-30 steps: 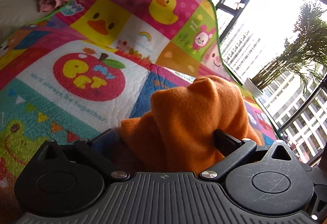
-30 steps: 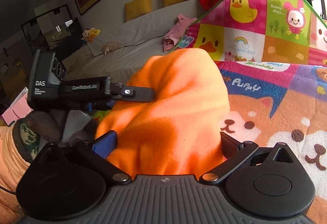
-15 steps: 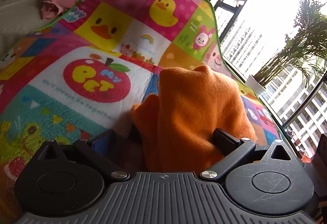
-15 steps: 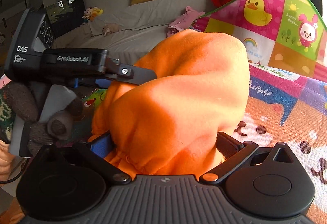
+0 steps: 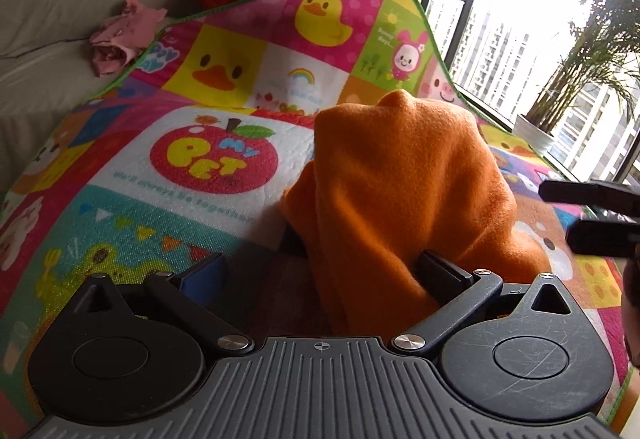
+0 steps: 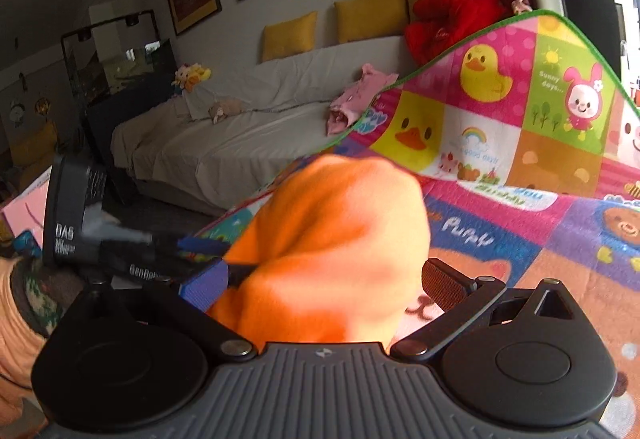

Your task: Fold clothes

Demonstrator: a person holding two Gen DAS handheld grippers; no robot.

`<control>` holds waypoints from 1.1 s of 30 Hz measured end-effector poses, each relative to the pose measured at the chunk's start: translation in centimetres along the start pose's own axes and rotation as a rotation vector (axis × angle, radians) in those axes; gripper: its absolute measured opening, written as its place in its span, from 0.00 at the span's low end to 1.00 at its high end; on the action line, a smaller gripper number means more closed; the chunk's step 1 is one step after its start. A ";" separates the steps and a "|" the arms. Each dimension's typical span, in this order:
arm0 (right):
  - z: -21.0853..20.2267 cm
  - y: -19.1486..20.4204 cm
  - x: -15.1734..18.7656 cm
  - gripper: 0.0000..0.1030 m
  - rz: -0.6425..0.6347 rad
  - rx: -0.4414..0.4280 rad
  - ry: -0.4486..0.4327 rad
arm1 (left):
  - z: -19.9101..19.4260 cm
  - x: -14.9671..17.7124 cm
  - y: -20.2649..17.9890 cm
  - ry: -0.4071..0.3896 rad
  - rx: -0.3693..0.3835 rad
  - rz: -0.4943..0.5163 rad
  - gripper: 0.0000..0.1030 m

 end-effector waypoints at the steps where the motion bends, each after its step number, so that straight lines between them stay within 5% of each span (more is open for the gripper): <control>1: 0.3 -0.9 -0.8 1.00 0.036 0.011 -0.014 | 0.0 0.0 0.0 -0.004 -0.001 0.003 1.00; 6: 5.3 -4.7 -2.1 1.00 0.230 0.042 0.043 | -0.1 0.3 0.3 -0.007 0.019 -0.007 1.00; 10: 9.2 -4.0 -1.7 1.00 0.300 -0.060 0.105 | -0.2 0.5 0.5 -0.006 0.023 0.000 1.00; 14: 8.0 0.4 -3.0 1.00 0.095 -0.142 0.009 | -0.2 0.9 0.5 -0.002 0.033 0.014 1.00; 20: 9.3 -2.9 -0.7 1.00 -0.034 0.161 0.094 | 0.2 1.0 0.1 0.004 0.073 -0.015 1.00; 29: 7.4 -4.3 0.1 1.00 -0.044 0.240 0.072 | 0.6 0.6 -1.8 0.011 0.077 0.015 1.00; 33: 4.9 -2.7 0.3 1.00 -0.074 0.202 0.038 | 0.6 0.7 -2.1 0.016 0.080 0.022 1.00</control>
Point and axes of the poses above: each gripper's, at about its wrist camera, not at the fingertips, and z roughly the way its jaws point, y to its left, x to its underside, the point moved 7 cm from there along z, roughly the way its jaws point, and after that the axes turned 4 degrees about -z, right-handed, at the moved point
